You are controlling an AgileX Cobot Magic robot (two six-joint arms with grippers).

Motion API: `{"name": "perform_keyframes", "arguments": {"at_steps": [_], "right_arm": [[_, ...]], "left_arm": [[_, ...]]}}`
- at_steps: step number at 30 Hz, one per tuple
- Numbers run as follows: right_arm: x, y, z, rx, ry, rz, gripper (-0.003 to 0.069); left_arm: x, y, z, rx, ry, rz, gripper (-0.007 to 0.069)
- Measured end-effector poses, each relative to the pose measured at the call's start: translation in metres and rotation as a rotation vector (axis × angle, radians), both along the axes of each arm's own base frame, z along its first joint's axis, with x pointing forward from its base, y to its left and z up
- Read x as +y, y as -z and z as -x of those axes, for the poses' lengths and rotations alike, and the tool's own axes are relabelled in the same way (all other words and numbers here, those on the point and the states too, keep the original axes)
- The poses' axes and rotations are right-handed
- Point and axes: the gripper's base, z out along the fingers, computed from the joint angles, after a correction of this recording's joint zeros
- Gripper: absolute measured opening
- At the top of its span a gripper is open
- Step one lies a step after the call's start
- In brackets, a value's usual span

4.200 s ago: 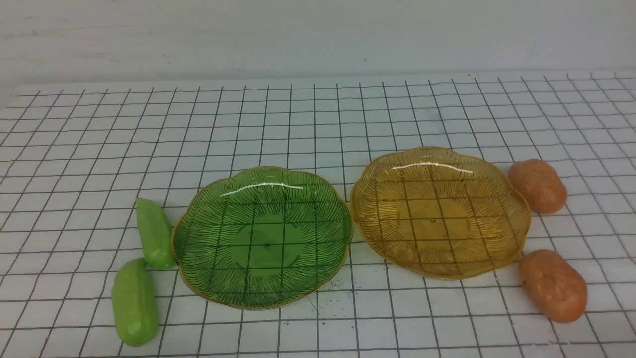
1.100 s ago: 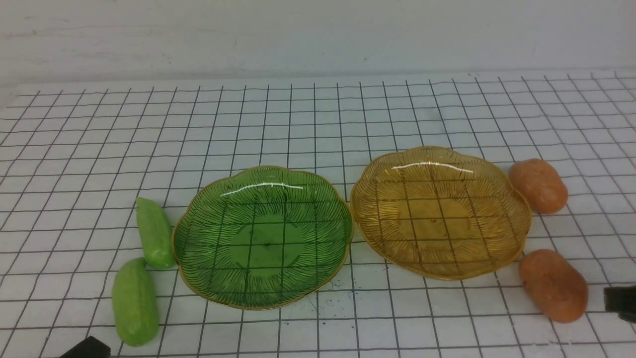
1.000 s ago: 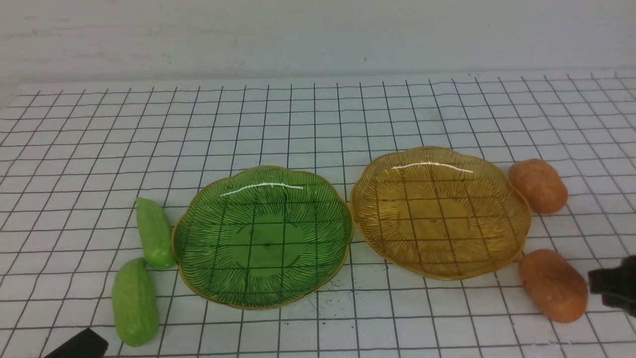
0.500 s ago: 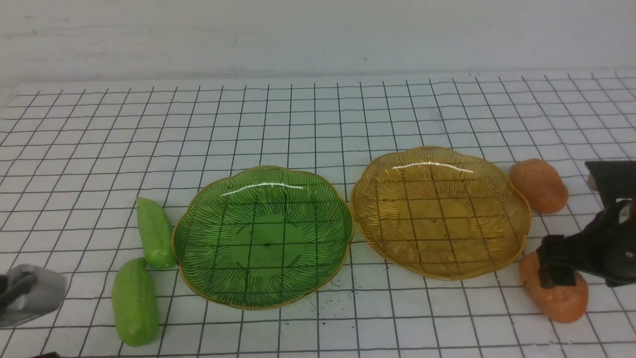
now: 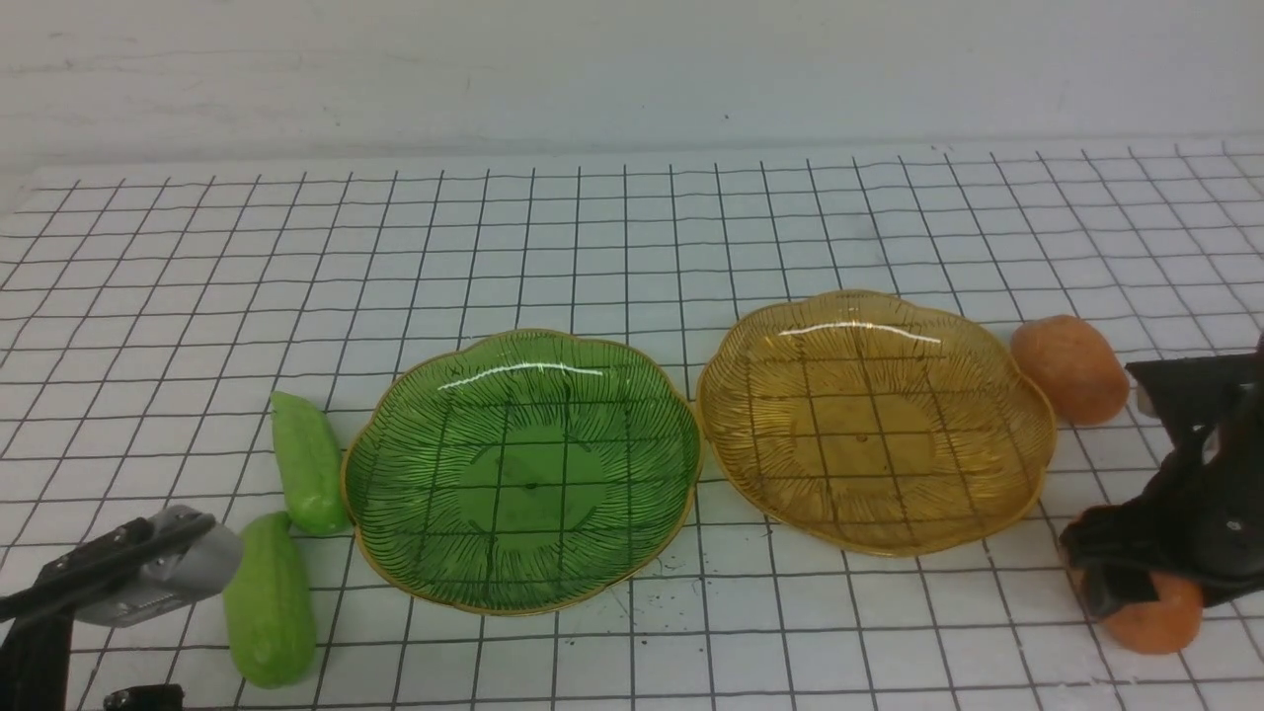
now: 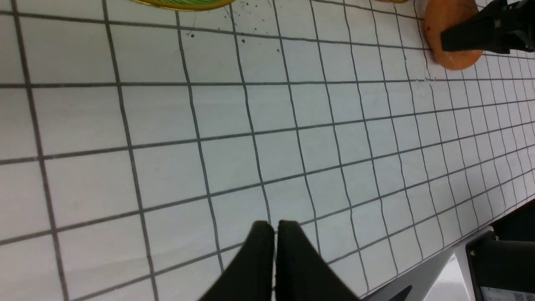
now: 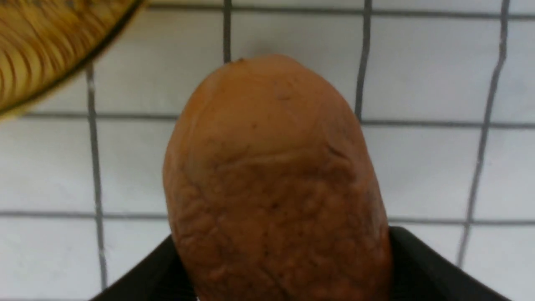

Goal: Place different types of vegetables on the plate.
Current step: 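Put the potato onto the plate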

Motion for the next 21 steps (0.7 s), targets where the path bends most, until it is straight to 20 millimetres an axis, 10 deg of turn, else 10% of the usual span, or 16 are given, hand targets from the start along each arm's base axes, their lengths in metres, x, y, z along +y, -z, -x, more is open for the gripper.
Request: {"name": "perform_keyframes", "arguments": {"at_steps": [8,13,21], "right_arm": [[-0.002,-0.088,0.000,-0.171,0.027,0.002,0.0505],[0.032,-0.121,-0.007,-0.382,0.011,-0.254,0.0505],[0.082,-0.077,-0.036,-0.362,-0.171,-0.320,0.0505]], "left_arm": [[0.000,0.000,0.000,0.002,0.003,-0.003,-0.0007],[0.000,0.000,0.000,-0.001,0.000,-0.003,-0.0003],[0.001,0.000,-0.002,-0.014,-0.015,-0.007,0.0010]]}}
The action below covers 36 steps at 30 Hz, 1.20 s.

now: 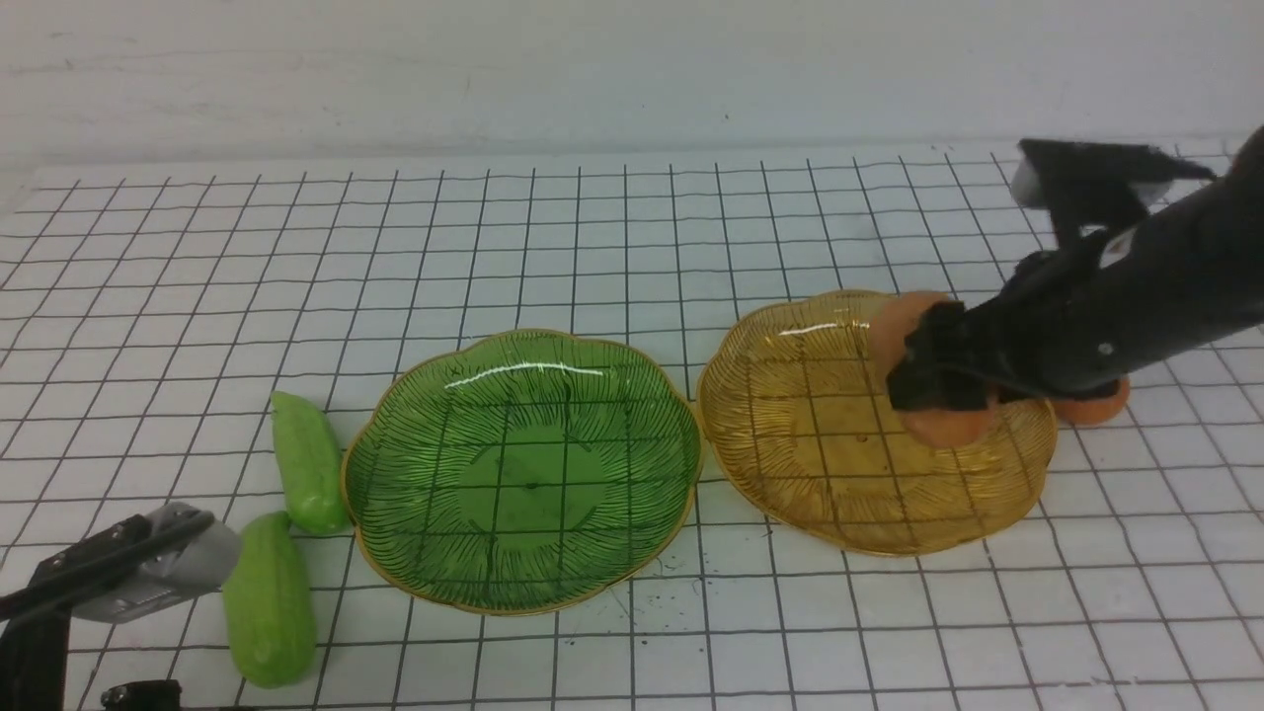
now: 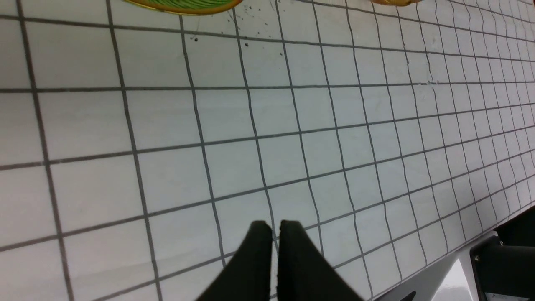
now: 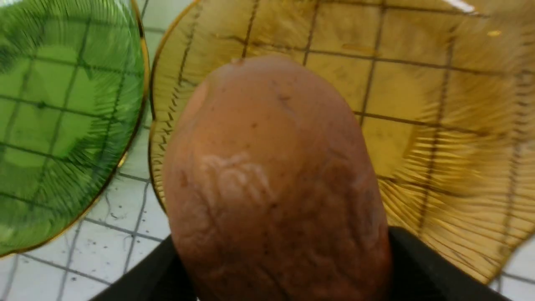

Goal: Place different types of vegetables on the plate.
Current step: 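Put the potato onto the plate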

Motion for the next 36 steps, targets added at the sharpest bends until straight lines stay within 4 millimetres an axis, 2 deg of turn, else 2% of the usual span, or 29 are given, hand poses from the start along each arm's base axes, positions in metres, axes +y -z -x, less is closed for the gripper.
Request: {"name": "perform_keyframes", "arguments": {"at_steps": [4,6,10,11,15,18,22,27,28,29,30,31,33,36], "right_arm": [[0.003,0.028,-0.014,0.023,-0.011,0.047,0.0505],[0.003,0.034,-0.017,0.027,-0.014,0.061,0.0507],[0.003,0.046,-0.021,0.044,-0.027,0.095,0.0612],[0.003,0.047,-0.022,0.045,-0.028,0.098,0.0647],[0.003,0.045,-0.023,0.043,-0.030,0.099,0.0687],[0.003,0.039,-0.025,0.039,-0.041,0.109,0.0691],[0.003,0.019,-0.034,0.007,-0.060,0.141,0.0676],[-0.018,-0.005,-0.048,-0.014,-0.006,0.150,0.0528],[-0.027,-0.010,-0.053,-0.024,0.021,0.150,0.0454],[-0.030,-0.011,-0.054,-0.026,0.030,0.150,0.0442],[-0.043,-0.014,-0.057,-0.036,0.064,0.153,0.0358],[-0.055,-0.014,-0.060,-0.043,0.095,0.158,0.0272],[-0.070,-0.013,-0.064,-0.052,0.132,0.169,0.0183],[-0.091,-0.006,-0.070,-0.056,0.166,0.194,0.0097]], "left_arm": [[0.001,0.000,-0.002,-0.011,-0.015,-0.004,0.0014],[0.001,0.000,-0.002,-0.013,-0.016,-0.006,0.0016],[0.001,0.000,-0.002,-0.015,-0.020,-0.007,0.0021],[0.001,0.000,-0.002,-0.016,-0.020,-0.007,0.0027],[0.001,0.000,-0.002,-0.017,-0.021,-0.008,0.0027],[0.001,0.000,-0.002,-0.017,-0.021,-0.008,0.0027],[0.001,0.000,-0.002,-0.017,-0.021,-0.008,0.0030],[0.001,0.000,-0.001,-0.008,-0.011,-0.006,0.0034],[0.001,0.000,0.000,-0.003,-0.005,-0.005,0.0034],[0.000,0.000,0.000,-0.002,-0.004,-0.005,0.0034],[0.000,0.000,0.000,-0.001,-0.003,-0.005,0.0034],[0.000,0.000,0.000,0.000,-0.003,-0.005,0.0034],[0.000,0.000,0.000,0.002,0.000,-0.004,0.0034],[0.000,0.000,0.000,0.004,0.002,-0.004,0.0034]]}}
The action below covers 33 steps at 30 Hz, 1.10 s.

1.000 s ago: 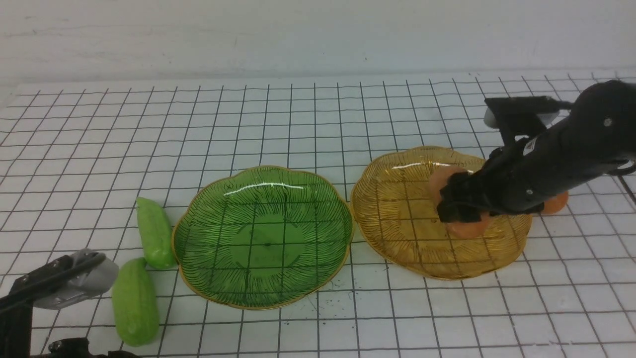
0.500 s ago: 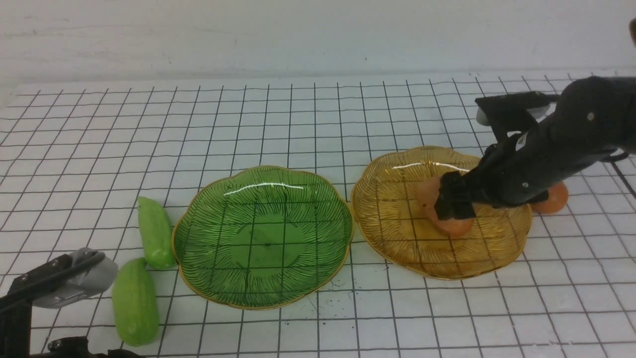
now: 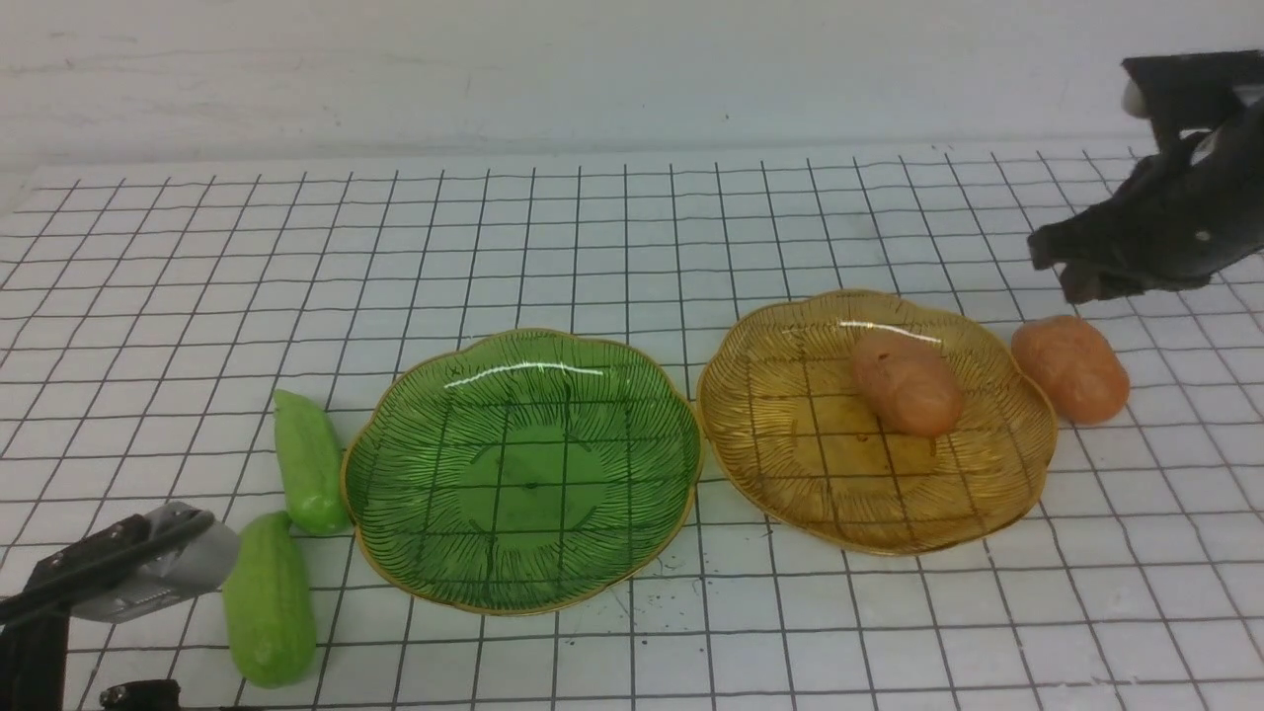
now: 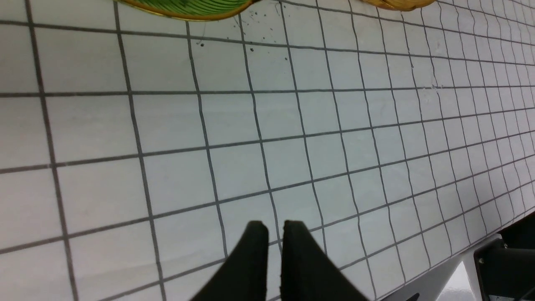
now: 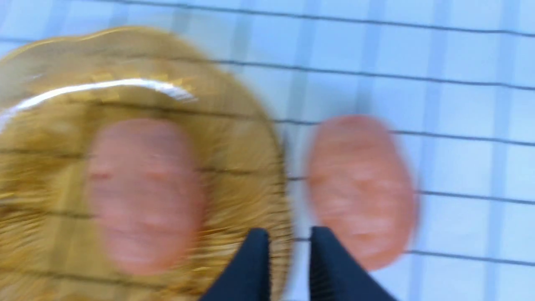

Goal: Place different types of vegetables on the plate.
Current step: 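Put the potato onto the plate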

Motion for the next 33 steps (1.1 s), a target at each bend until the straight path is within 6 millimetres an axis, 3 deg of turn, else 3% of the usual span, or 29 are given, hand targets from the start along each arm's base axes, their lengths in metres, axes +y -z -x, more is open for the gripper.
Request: {"name": "perform_keyframes", "arguments": {"at_steps": [3,6,10,13,18,25,33], "right_arm": [[-0.010,0.009,-0.004,0.014,0.006,0.017,0.0078],[-0.013,0.022,-0.009,0.041,0.007,0.022,0.0126],[-0.014,0.035,-0.015,0.052,0.010,0.022,0.0262],[-0.015,0.045,-0.023,0.027,0.014,0.024,0.0439],[-0.015,0.059,-0.032,-0.006,0.019,0.026,0.0582],[-0.015,0.075,-0.039,-0.004,0.031,0.021,0.0601],[-0.016,0.086,-0.042,0.007,0.047,0.013,0.0570]], "left_arm": [[0.000,0.000,0.000,0.000,0.000,0.000,0.0034],[0.000,0.000,0.000,0.000,0.000,0.000,0.0034],[0.000,0.000,0.000,0.000,0.000,0.000,0.0034],[0.000,0.000,0.000,0.000,0.000,0.000,0.0034],[0.000,0.000,0.000,0.000,0.000,0.000,0.0034],[0.000,0.000,0.000,-0.002,-0.002,0.000,0.0034],[0.000,0.000,0.000,-0.003,-0.003,-0.001,0.0034]]}}
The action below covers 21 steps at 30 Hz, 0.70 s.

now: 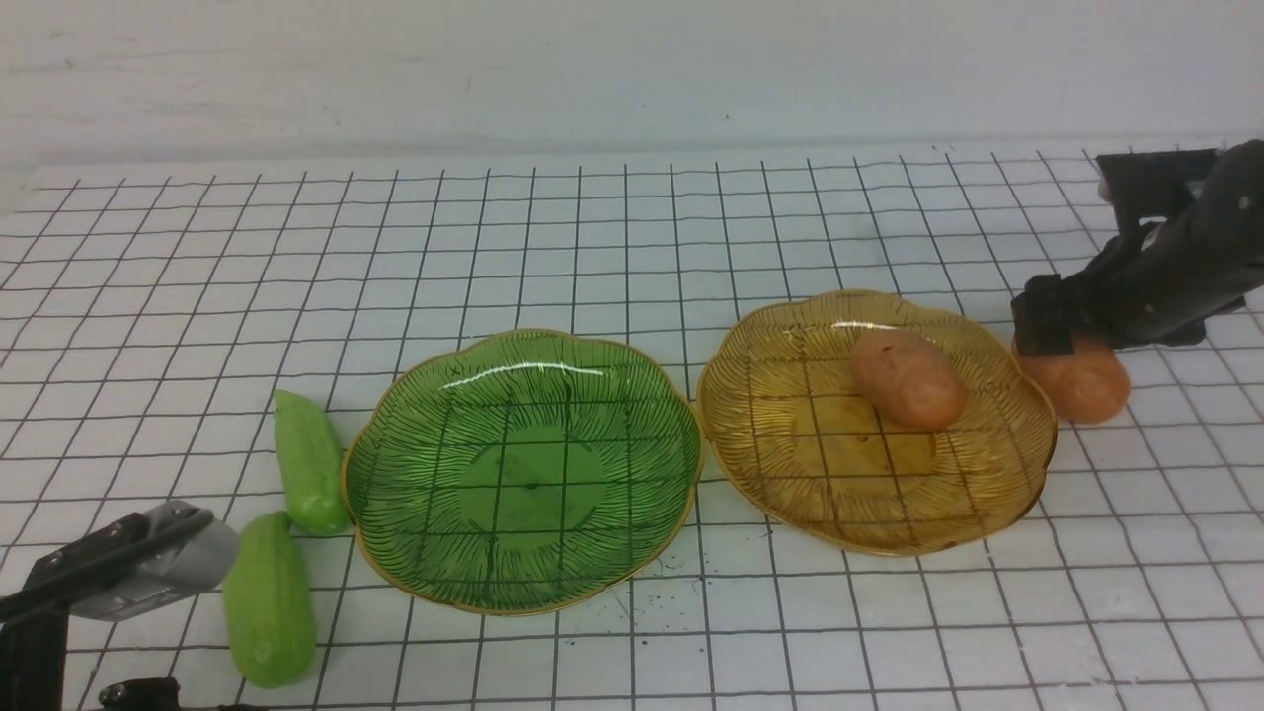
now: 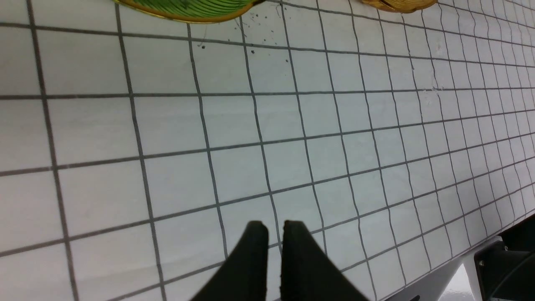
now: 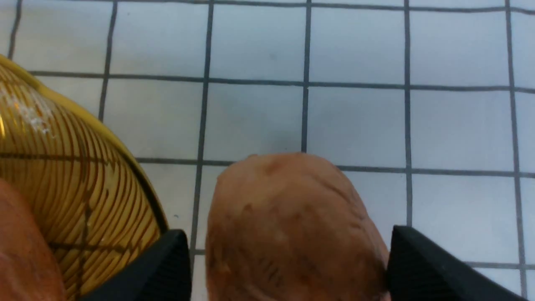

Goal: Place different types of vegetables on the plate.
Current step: 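Put the potato onto the plate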

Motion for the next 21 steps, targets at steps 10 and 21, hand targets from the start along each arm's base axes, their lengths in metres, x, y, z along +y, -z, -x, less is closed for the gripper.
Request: {"name": "perform_keyframes", "arguments": {"at_steps": [10,21], "right_arm": [[-0.001,0.010,-0.002,0.027,-0.008,0.013,0.0545],[-0.008,-0.025,-0.004,0.093,-0.058,0.119,0.0496]], "left_arm": [[0.000,0.000,0.000,0.000,0.000,0.000,0.0034],[0.000,0.000,0.000,0.001,0.001,0.000,0.0034]]}}
